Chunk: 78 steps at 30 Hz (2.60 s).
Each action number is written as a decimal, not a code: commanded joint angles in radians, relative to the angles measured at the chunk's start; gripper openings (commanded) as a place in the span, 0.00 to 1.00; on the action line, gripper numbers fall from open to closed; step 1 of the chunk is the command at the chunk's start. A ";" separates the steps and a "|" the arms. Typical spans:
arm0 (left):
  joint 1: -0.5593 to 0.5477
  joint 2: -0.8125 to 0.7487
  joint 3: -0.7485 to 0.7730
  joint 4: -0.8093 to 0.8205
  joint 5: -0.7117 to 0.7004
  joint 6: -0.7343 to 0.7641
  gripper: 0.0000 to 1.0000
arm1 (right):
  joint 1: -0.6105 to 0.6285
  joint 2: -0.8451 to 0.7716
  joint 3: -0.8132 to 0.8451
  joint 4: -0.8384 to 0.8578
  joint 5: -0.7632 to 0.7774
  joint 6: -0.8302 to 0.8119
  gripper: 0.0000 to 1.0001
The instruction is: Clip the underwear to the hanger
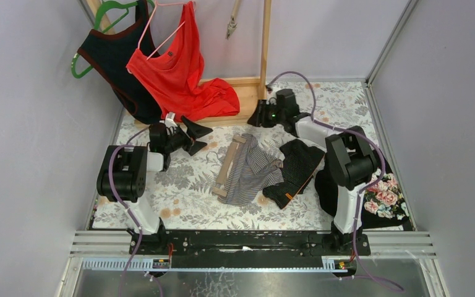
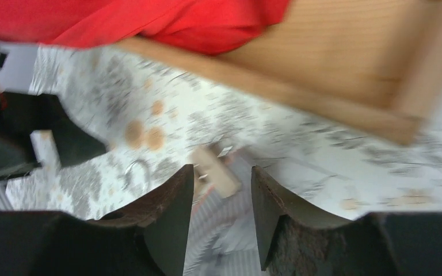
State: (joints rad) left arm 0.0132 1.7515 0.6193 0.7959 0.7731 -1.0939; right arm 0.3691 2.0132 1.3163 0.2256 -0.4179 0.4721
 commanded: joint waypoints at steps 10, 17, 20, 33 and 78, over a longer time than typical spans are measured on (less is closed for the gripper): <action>0.004 -0.092 0.005 -0.149 -0.083 0.075 1.00 | 0.318 -0.172 -0.134 -0.049 0.193 0.143 0.86; 0.003 -0.121 0.002 -0.195 -0.098 0.089 1.00 | 0.378 -0.148 -0.125 -0.079 0.275 0.196 0.83; 0.003 -0.130 0.002 -0.216 -0.100 0.099 1.00 | 0.410 -0.114 -0.087 -0.100 0.304 0.210 0.83; 0.004 -0.157 0.023 -0.330 -0.123 0.167 1.00 | 0.445 -0.085 -0.061 -0.208 0.403 0.308 0.79; 0.041 -0.168 0.010 -0.372 -0.132 0.193 1.00 | 0.479 -0.024 -0.087 -0.140 0.499 0.340 0.10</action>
State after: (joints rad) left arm 0.0441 1.6104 0.6224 0.4477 0.6533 -0.9215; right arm 0.8398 2.0438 1.2701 0.0895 -0.0013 0.8394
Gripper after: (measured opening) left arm 0.997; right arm 0.143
